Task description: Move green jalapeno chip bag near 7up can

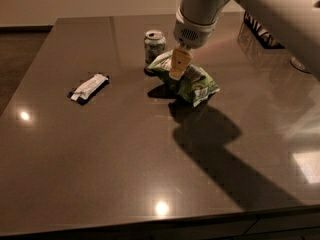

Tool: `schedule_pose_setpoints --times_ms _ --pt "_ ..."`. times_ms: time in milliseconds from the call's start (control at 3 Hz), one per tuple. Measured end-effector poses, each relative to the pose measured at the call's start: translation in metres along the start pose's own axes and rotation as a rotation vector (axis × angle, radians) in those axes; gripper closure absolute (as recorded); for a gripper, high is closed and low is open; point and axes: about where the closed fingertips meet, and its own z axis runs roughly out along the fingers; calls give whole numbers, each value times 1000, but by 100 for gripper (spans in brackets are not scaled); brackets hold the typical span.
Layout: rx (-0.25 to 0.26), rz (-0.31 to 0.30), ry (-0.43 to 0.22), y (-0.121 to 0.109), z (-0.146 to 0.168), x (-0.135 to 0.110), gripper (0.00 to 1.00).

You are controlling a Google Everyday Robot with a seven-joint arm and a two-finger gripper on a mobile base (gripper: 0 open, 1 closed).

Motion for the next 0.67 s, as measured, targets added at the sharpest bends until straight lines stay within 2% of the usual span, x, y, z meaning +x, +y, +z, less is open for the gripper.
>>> schedule_pose_setpoints --times_ms 333,667 --pt "1 -1 -1 0 1 -1 0" --pt "1 -1 -1 0 1 -1 0"
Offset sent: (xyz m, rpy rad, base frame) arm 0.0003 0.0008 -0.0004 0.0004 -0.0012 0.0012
